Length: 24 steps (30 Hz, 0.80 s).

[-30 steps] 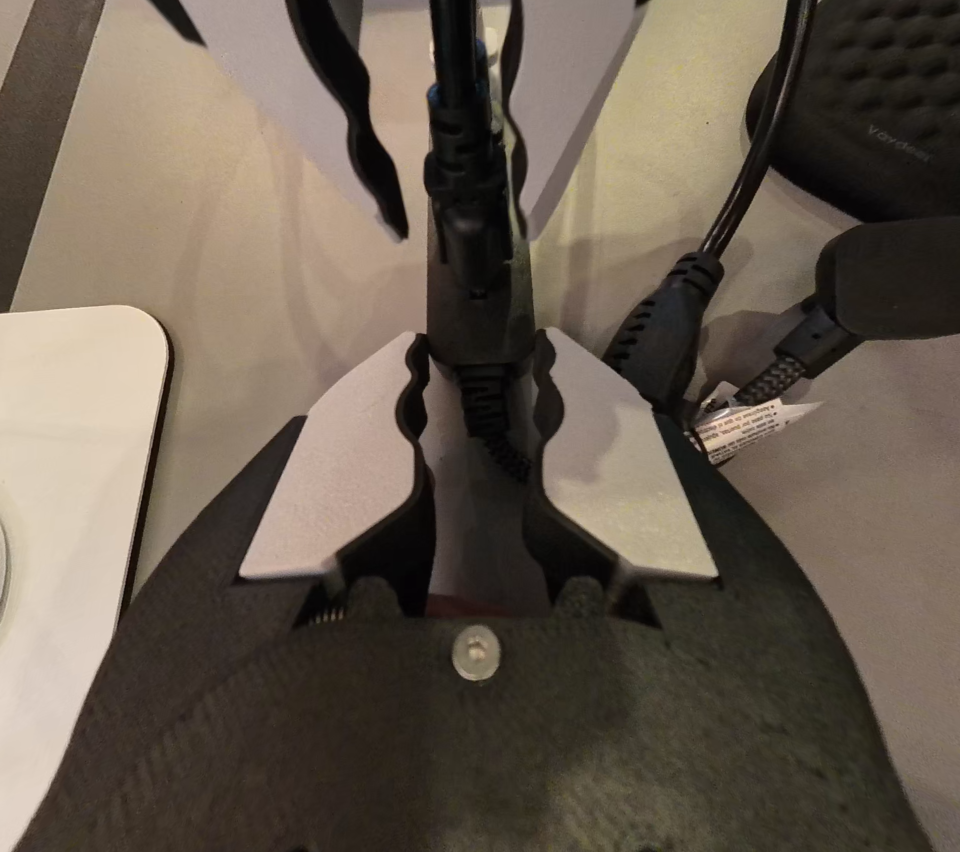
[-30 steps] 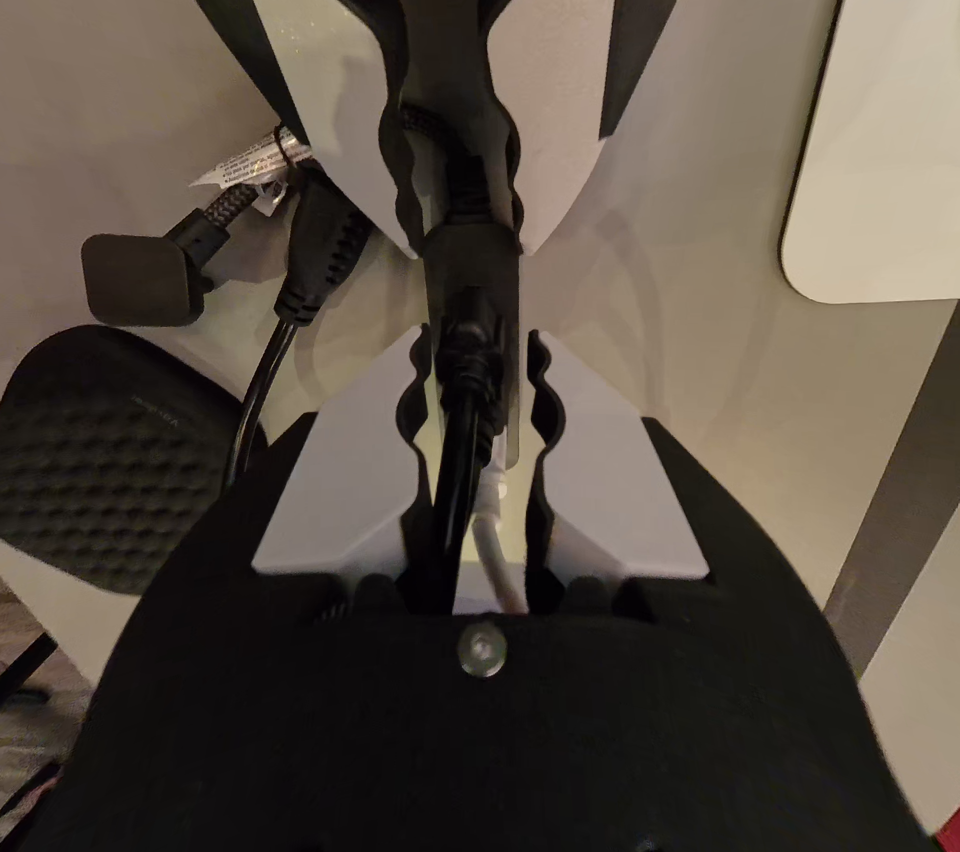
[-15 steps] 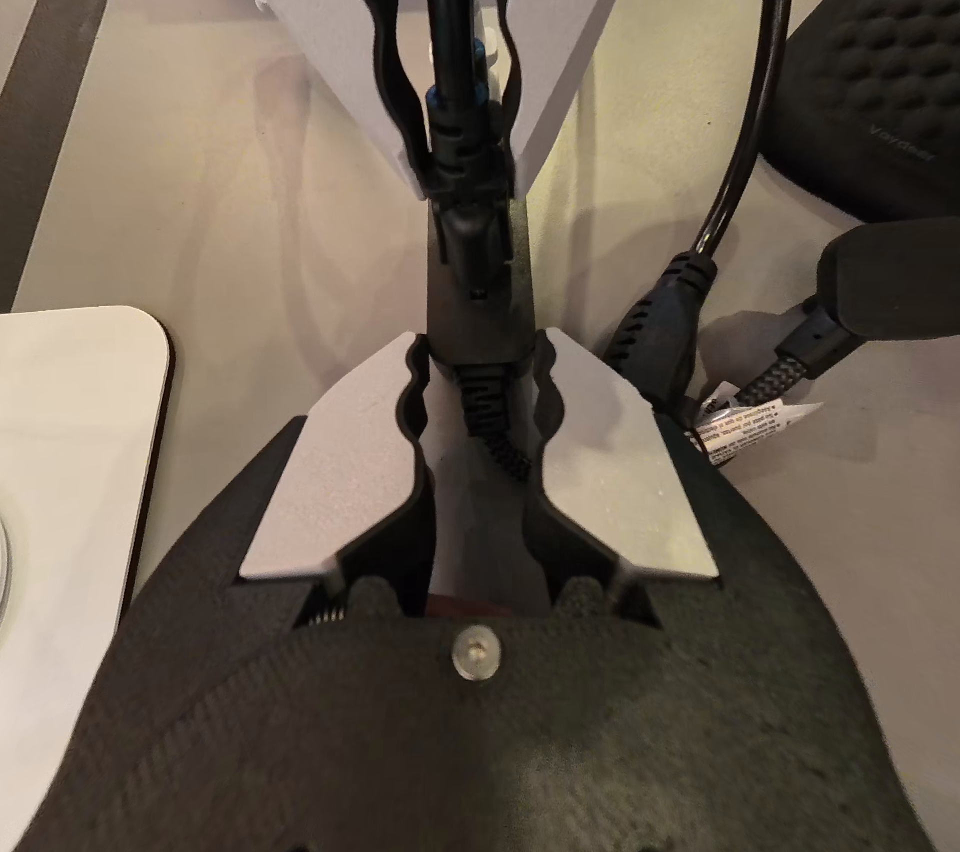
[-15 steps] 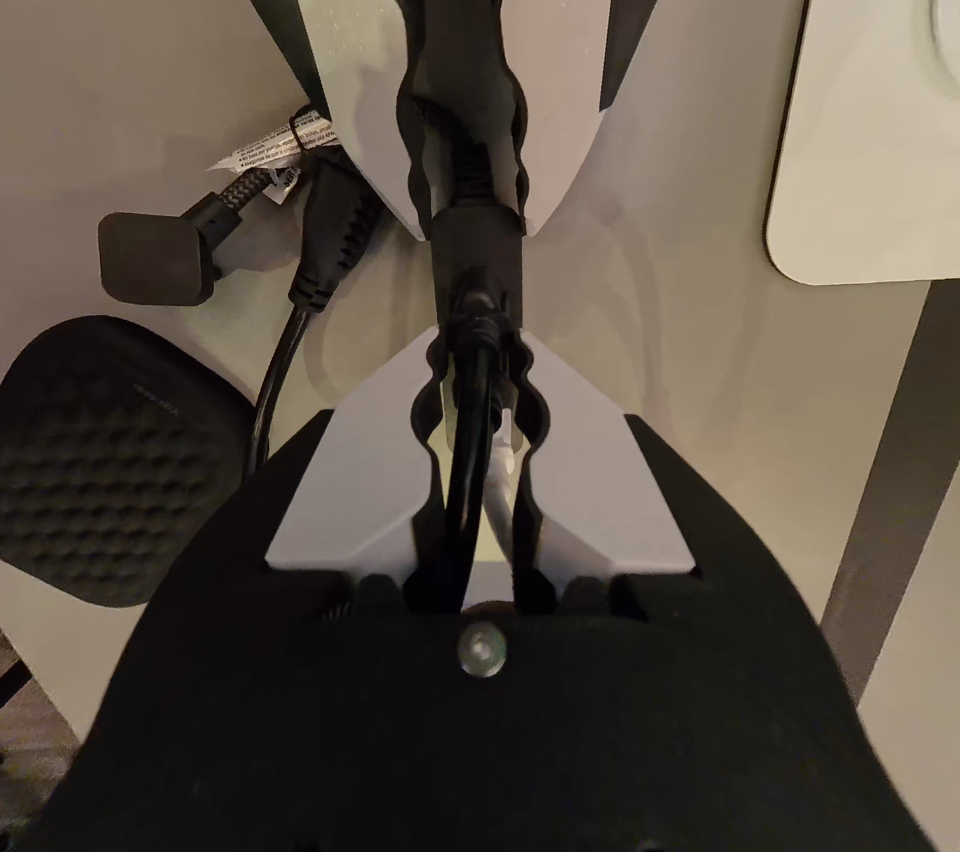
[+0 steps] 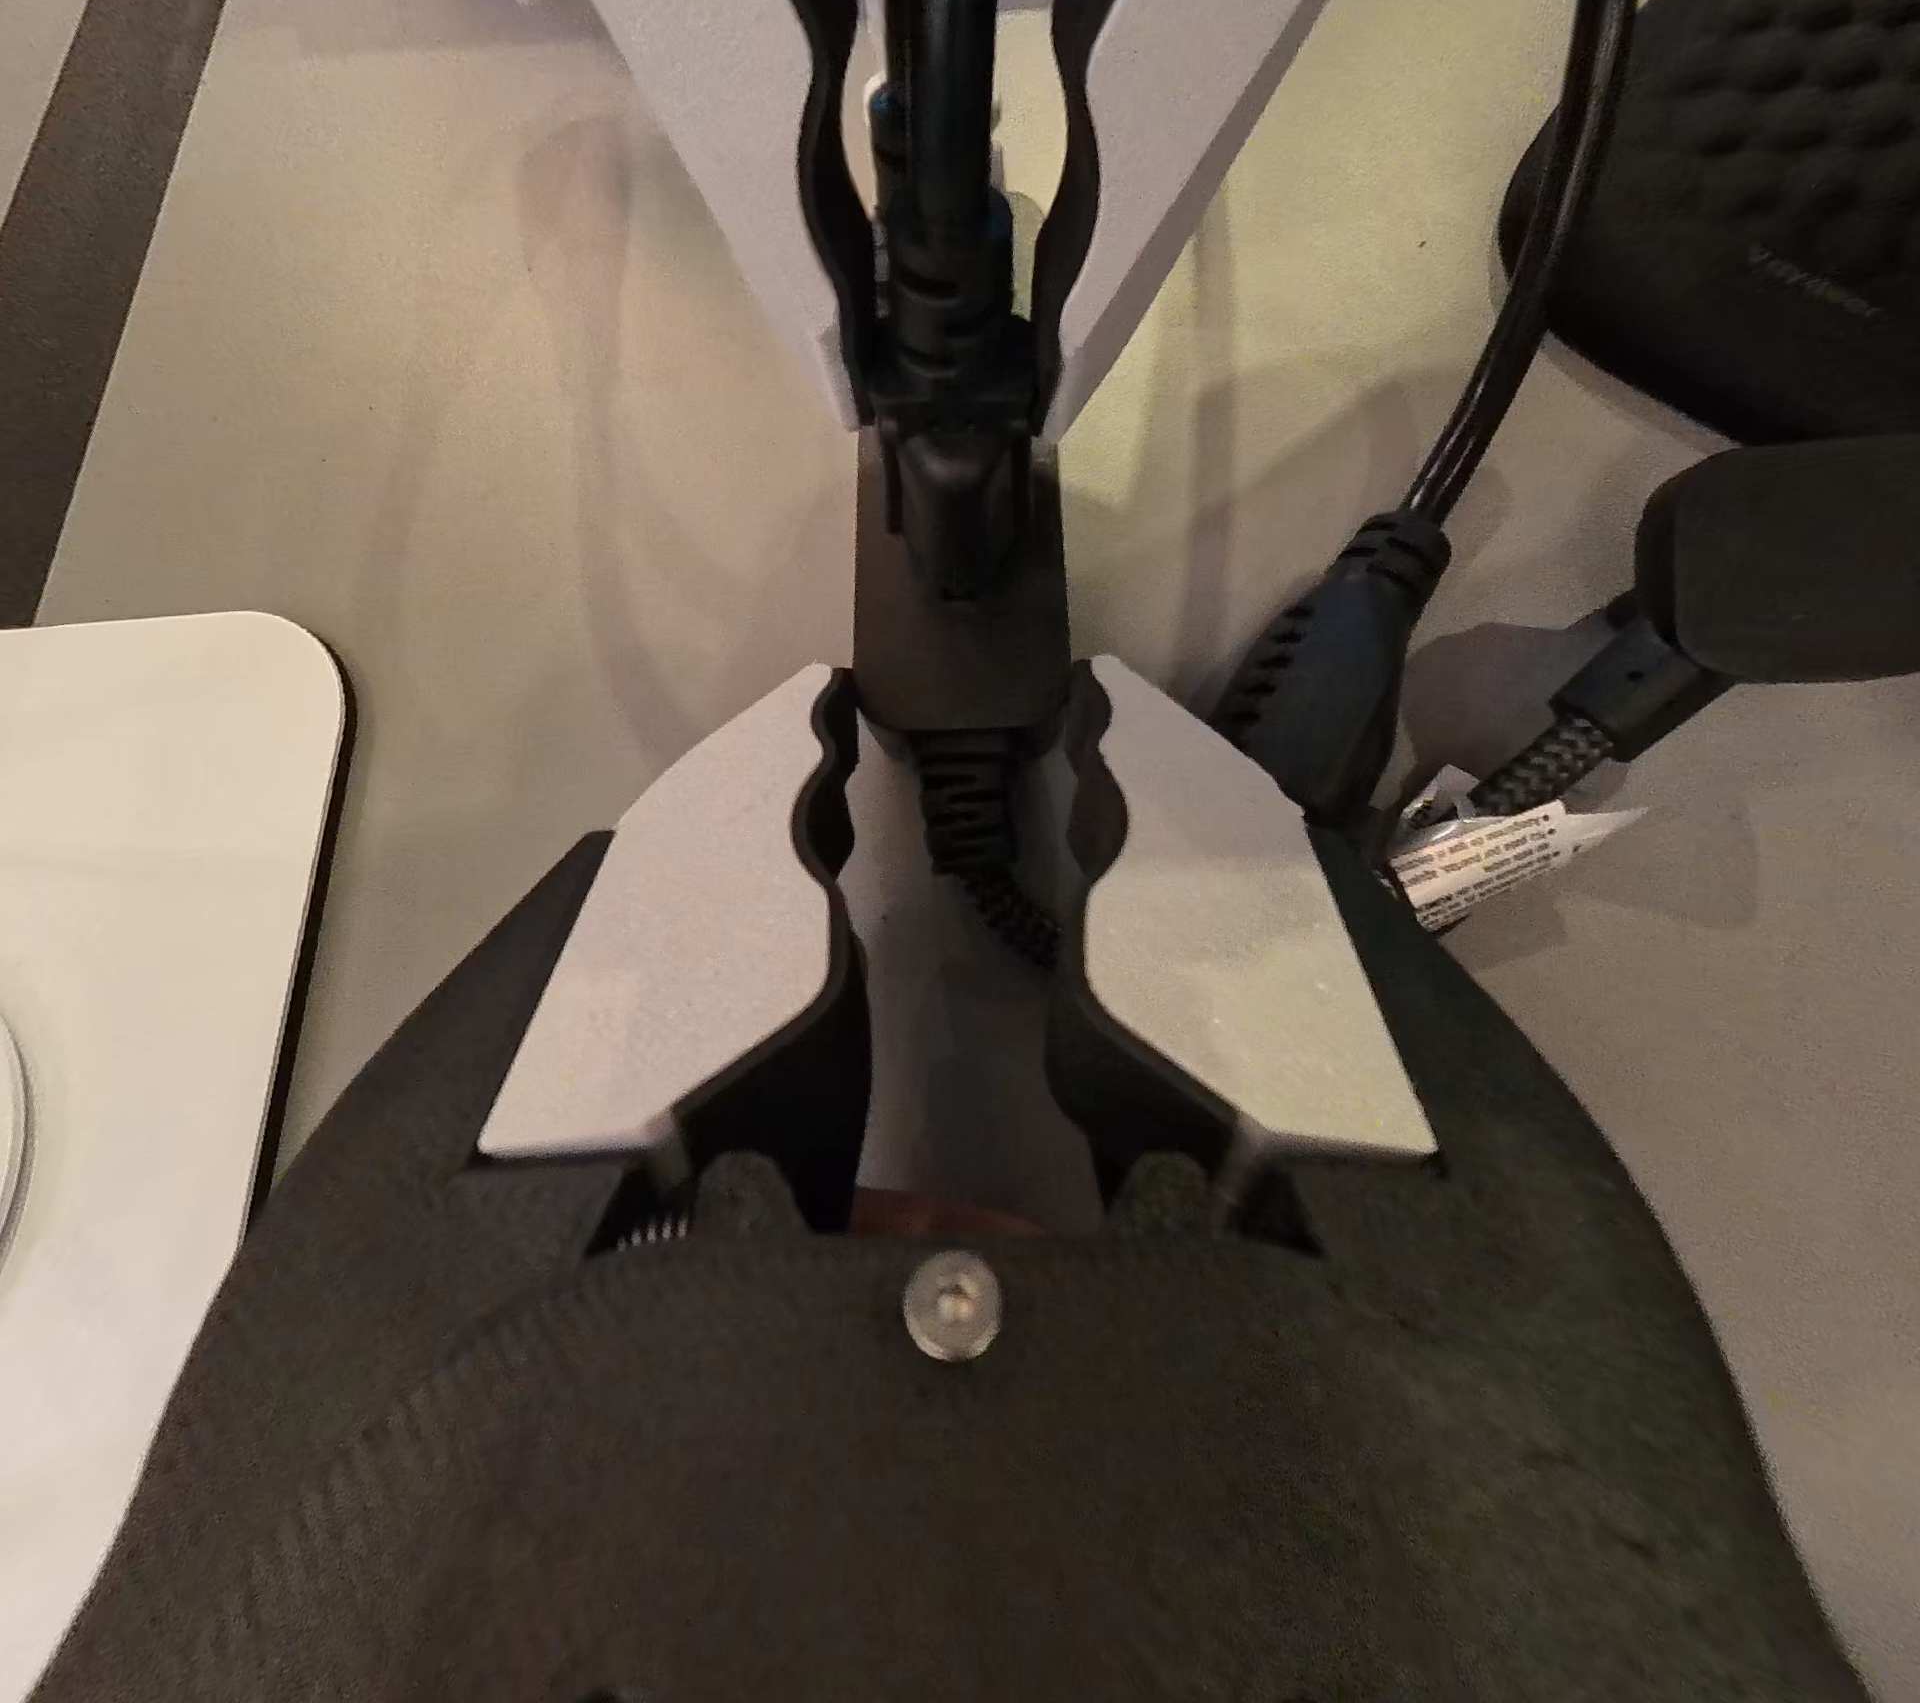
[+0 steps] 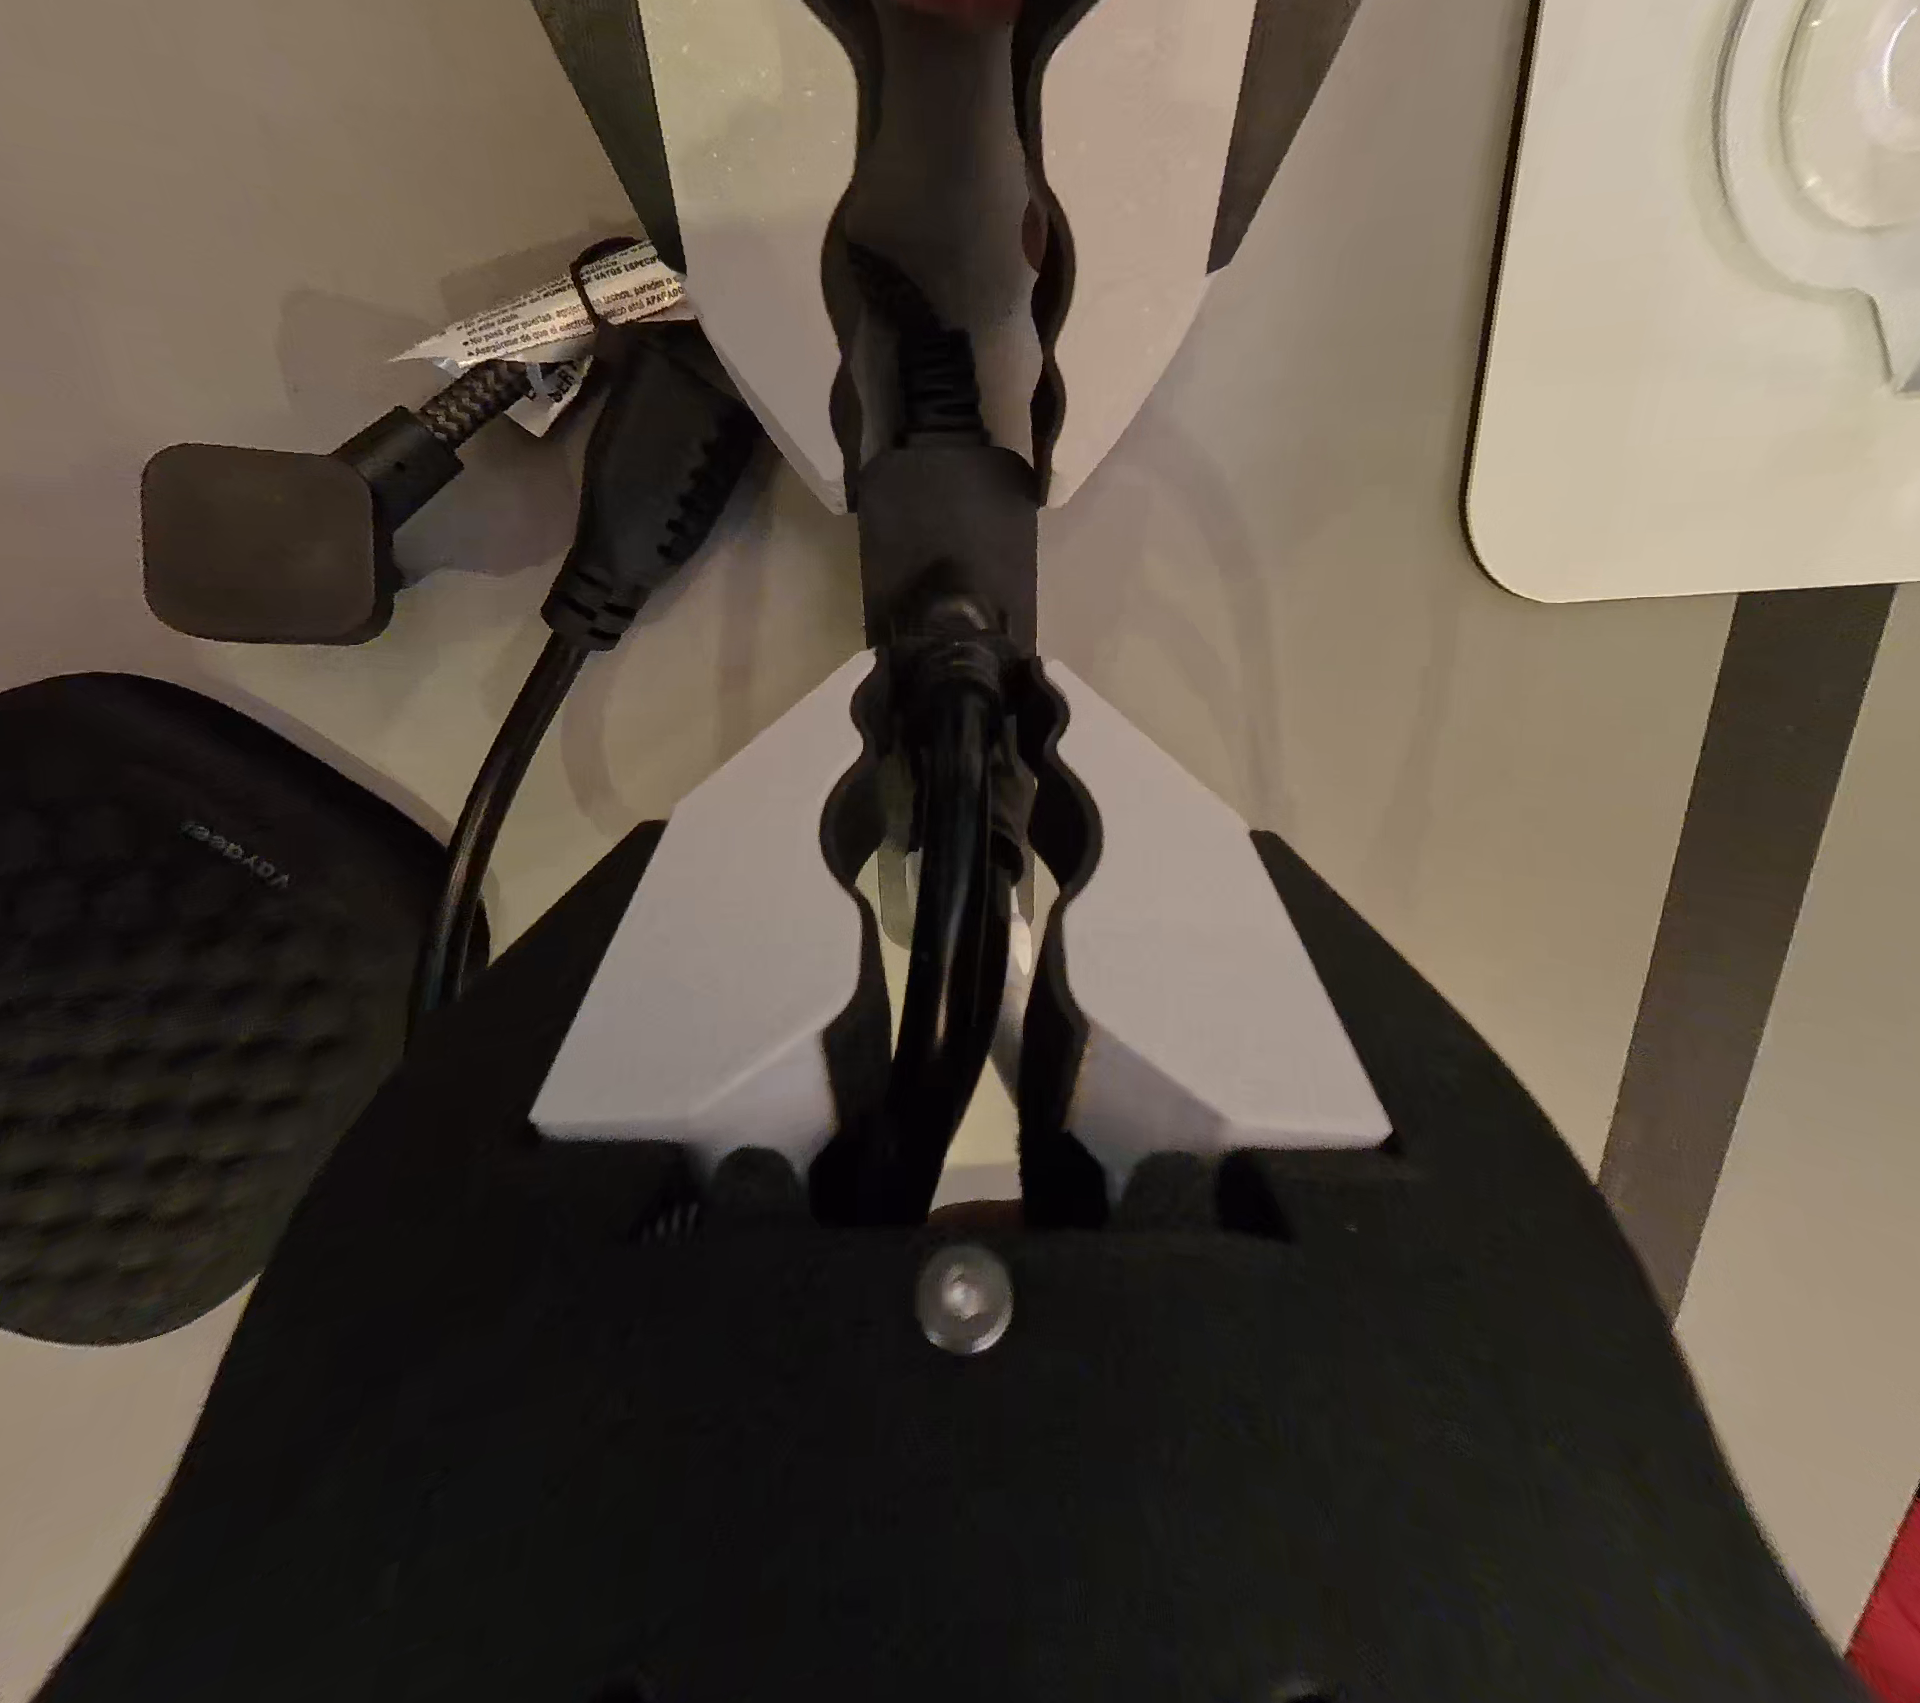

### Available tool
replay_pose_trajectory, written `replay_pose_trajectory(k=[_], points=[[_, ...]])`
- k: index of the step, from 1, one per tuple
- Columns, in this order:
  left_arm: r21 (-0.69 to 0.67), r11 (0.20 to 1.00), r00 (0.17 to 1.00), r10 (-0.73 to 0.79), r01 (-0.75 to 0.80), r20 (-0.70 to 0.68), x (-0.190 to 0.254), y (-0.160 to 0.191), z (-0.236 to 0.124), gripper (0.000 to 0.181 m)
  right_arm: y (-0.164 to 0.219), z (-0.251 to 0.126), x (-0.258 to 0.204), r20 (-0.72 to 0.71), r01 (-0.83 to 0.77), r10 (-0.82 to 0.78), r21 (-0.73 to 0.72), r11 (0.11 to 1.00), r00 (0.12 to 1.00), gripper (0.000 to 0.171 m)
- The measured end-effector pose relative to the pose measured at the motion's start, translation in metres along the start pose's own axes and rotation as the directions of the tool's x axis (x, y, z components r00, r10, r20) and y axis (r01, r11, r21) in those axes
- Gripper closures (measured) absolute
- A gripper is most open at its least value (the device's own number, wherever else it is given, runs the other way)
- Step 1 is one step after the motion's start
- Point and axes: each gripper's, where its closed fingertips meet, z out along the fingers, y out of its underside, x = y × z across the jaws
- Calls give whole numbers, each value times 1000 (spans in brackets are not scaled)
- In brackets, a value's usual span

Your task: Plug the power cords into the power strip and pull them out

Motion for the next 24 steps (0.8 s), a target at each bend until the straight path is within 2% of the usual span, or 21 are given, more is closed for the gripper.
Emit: replay_pose_trajectory(k=[6, 16, 18, 24], points=[[-1, 1000, 1000, 0, 0, 0, 0, 0, 0, 142, -1, 0, 0, -15, 9, -9, -7, 1000, 1000, 151], [-4, 1000, 1000, 11, -11, 11, 0, 0, 0, 142, -2, 3, 2, 147, -41, 50, -67, 997, 988, 150], [-5, 1000, 1000, 11, -11, 11, 0, 0, 0, 142, -2, 4, 2, 137, -38, 48, -71, 997, 989, 151], [-5, 1000, 1000, 11, -11, 9, 0, 0, 1, 142, 1, 9, -1, -10, -21, 21, -42, 999, 1000, 151]])
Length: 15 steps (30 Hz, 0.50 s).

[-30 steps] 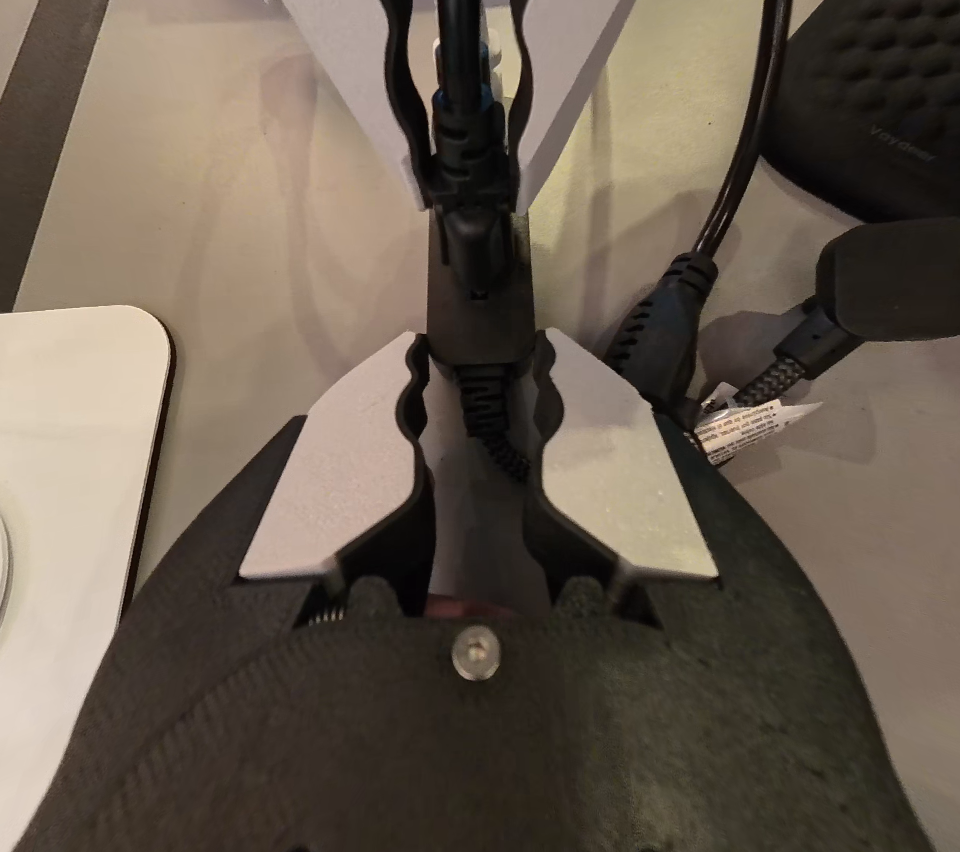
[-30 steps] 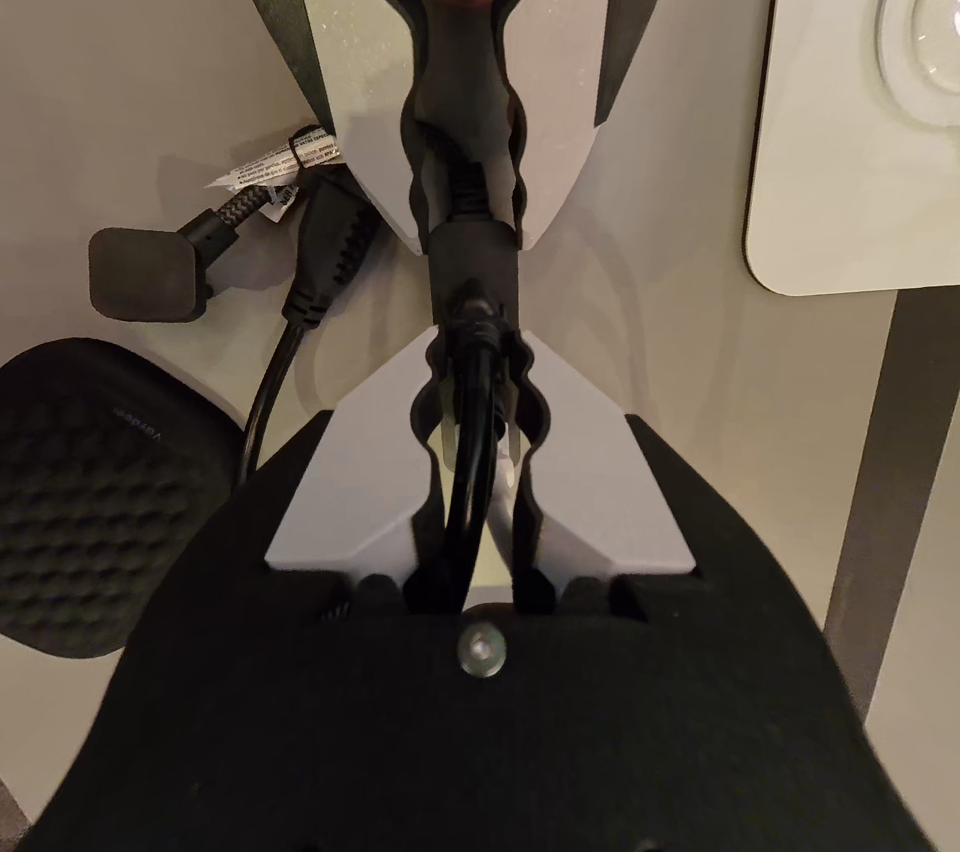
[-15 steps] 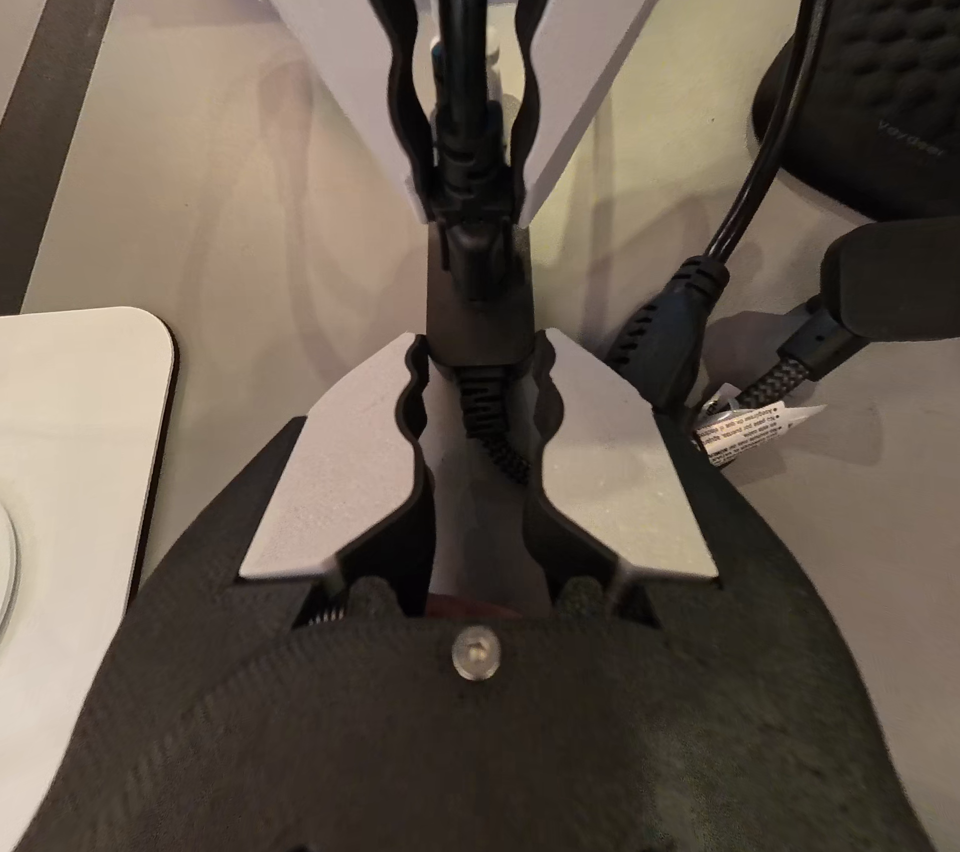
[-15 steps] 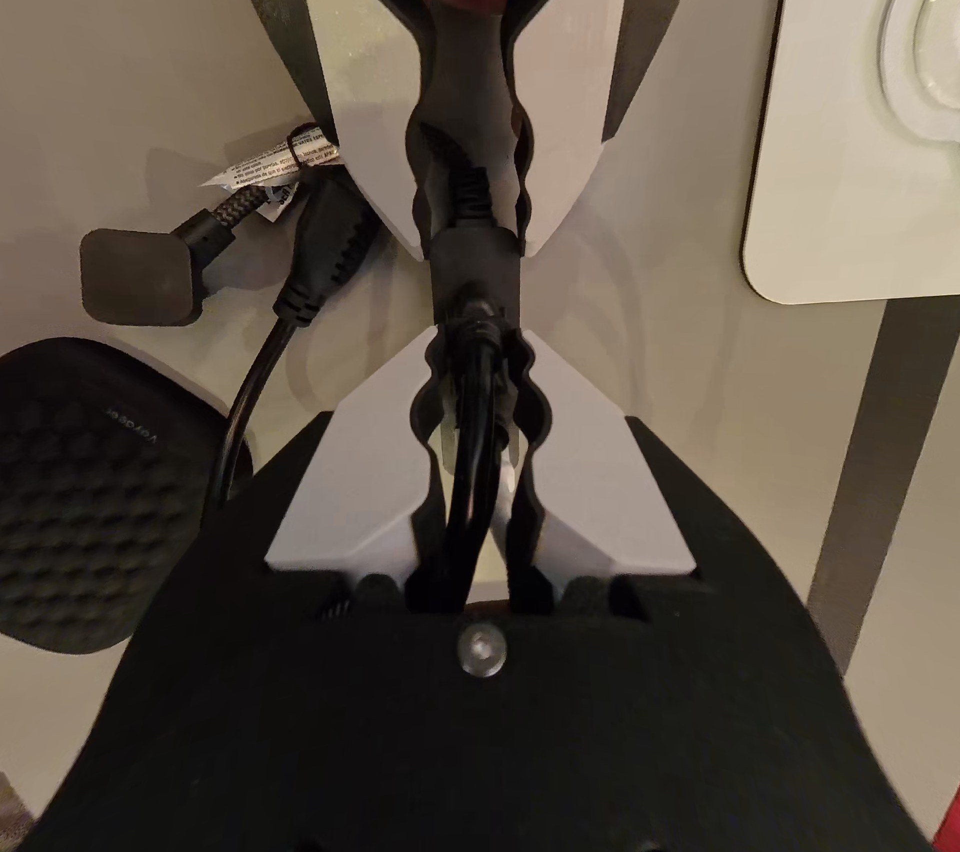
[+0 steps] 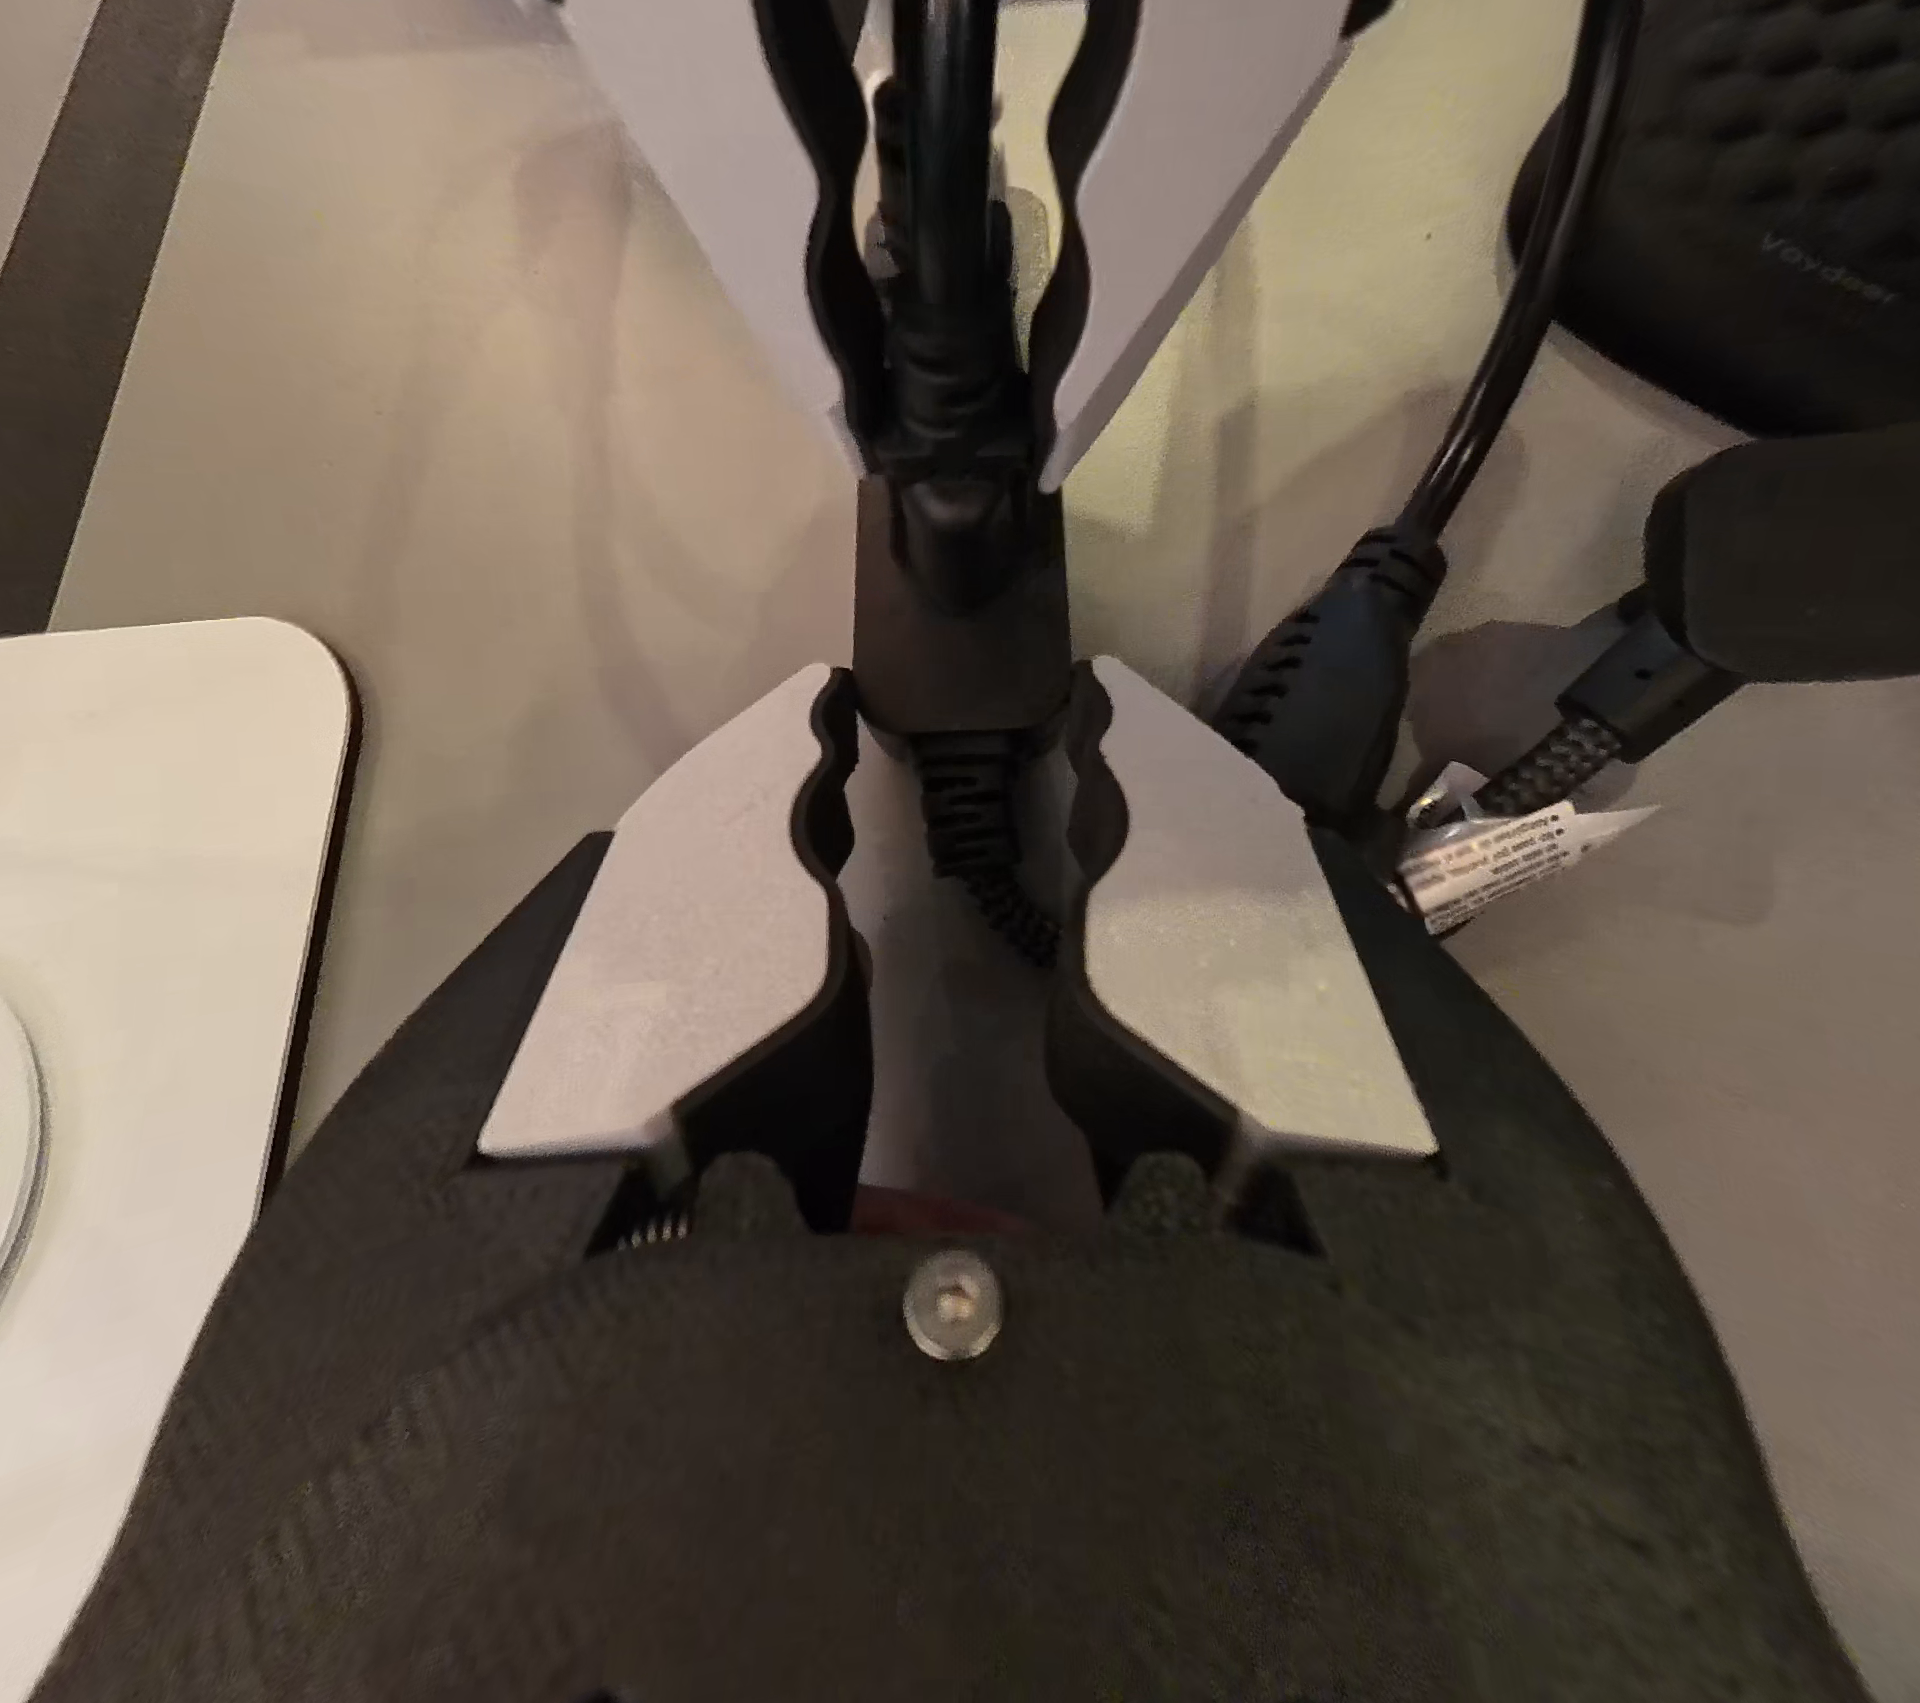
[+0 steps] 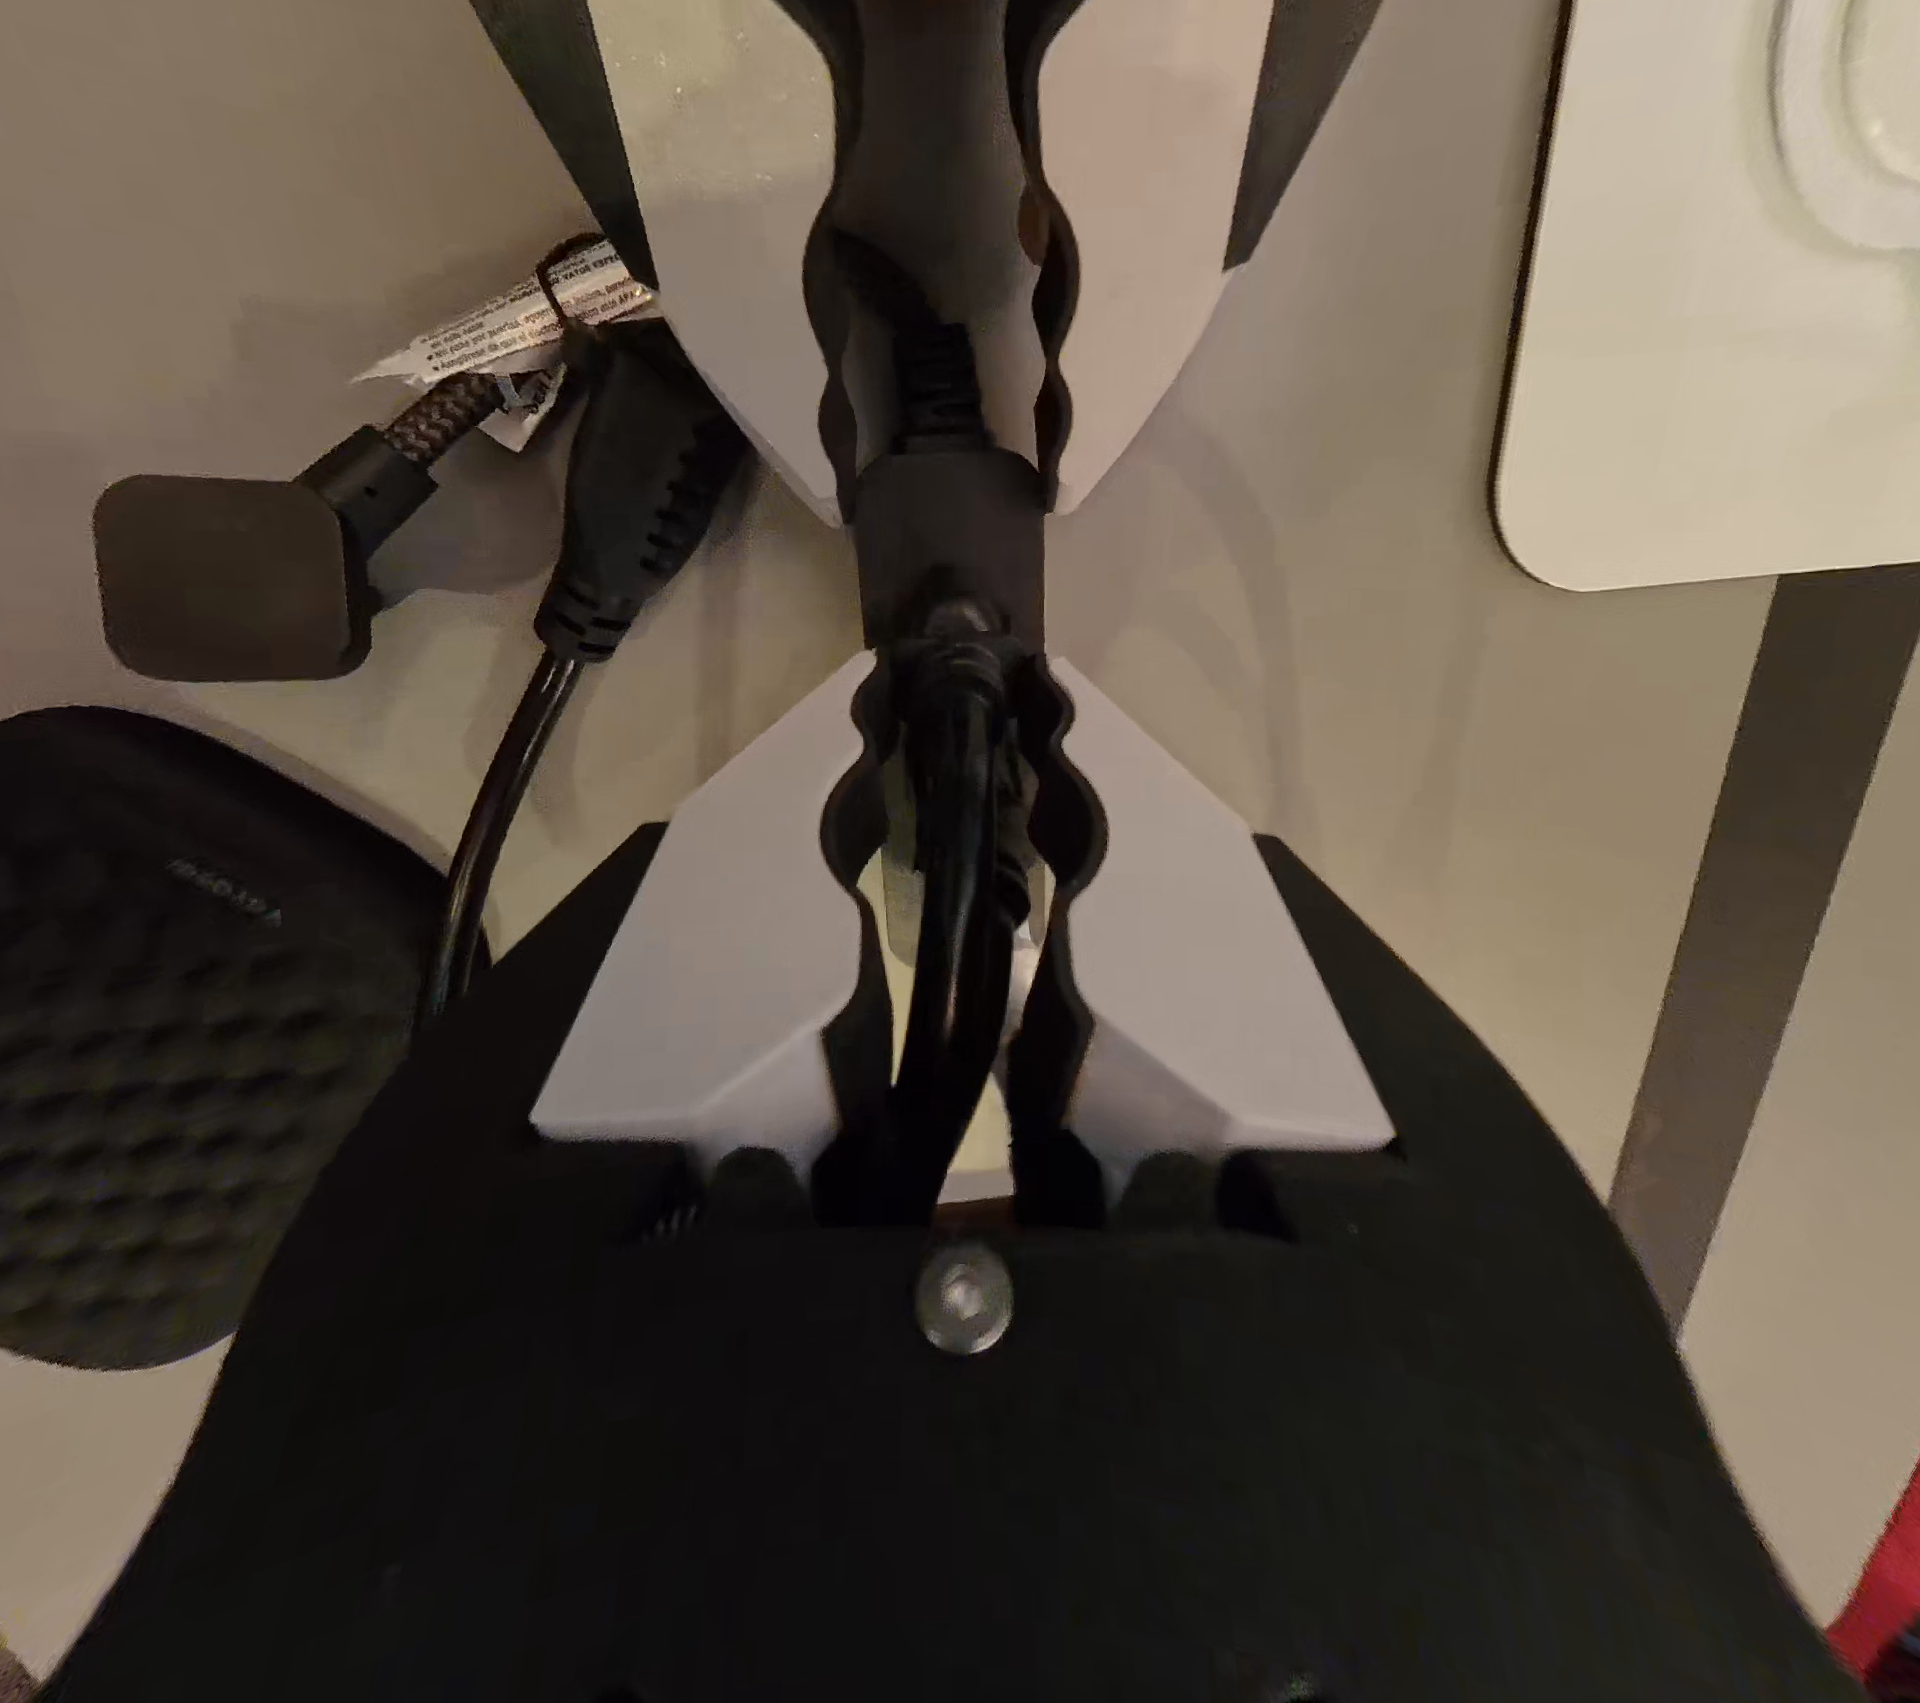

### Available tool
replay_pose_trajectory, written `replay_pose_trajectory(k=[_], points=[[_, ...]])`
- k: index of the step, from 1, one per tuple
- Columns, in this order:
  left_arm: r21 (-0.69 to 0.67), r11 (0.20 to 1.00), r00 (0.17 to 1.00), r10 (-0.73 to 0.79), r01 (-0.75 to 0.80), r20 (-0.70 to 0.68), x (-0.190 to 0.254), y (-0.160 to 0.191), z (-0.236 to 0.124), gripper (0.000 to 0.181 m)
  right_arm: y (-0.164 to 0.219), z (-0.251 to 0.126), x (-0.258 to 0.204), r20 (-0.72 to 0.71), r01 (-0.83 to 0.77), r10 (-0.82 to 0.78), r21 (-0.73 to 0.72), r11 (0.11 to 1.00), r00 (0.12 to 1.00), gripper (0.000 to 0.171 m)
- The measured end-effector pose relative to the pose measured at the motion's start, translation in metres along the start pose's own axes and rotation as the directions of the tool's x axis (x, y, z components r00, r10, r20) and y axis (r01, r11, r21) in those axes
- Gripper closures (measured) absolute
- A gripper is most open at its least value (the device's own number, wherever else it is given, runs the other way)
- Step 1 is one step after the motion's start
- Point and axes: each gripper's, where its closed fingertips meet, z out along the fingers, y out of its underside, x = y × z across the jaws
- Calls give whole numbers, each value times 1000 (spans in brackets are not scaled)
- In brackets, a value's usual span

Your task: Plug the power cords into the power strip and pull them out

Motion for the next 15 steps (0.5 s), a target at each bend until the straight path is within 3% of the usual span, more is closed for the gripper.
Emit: replay_pose_trajectory(k=[6, 11, 15], points=[[-4, 1000, 1000, 6, -6, 8, 0, 0, 1, 142, 1, 2, 2, 137, 9, 1, -75, 997, 991, 150], [-4, 1000, 1000, 6, -6, 7, 0, 0, 1, 142, 1, 3, 2, 100, -8, 11, -33, 999, 995, 150], [-3, 1000, 1000, 9, -9, 9, 0, 0, 0, 142, 1, 2, 3, 24, 65, -63, -93, 994, 998, 149]])
